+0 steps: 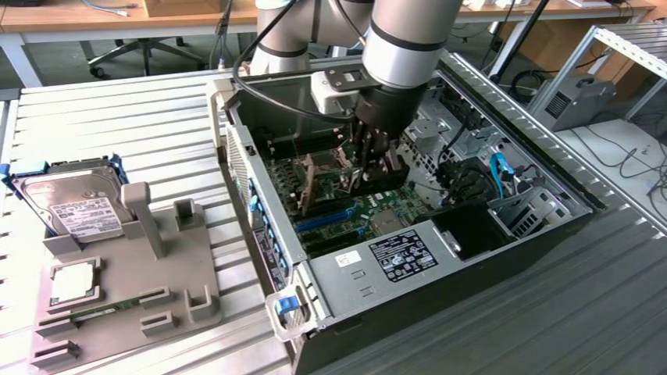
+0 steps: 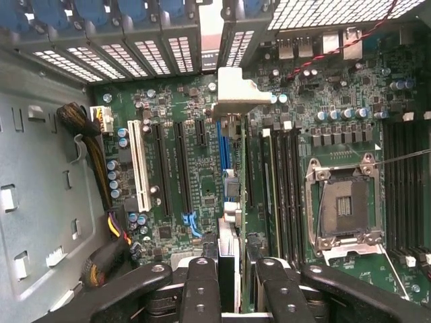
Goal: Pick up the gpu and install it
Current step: 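Insert the gpu into the slot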
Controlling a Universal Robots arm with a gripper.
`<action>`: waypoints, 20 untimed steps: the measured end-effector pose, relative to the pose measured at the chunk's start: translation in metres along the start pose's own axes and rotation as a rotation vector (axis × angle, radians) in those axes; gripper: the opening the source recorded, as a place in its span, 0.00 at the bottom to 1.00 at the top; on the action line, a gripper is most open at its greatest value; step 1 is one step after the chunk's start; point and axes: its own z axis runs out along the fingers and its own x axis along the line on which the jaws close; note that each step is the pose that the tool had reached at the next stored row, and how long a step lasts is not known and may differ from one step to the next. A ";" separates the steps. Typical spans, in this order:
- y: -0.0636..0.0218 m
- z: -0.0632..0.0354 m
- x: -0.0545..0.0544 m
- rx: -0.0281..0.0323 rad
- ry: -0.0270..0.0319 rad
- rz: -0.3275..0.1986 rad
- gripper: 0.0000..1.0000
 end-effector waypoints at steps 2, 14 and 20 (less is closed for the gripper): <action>0.0006 0.0002 0.000 0.0000 0.0000 0.000 0.26; 0.0046 0.0012 0.001 0.0000 0.0000 0.000 0.26; 0.0068 0.0020 -0.001 0.0002 0.0014 0.000 0.26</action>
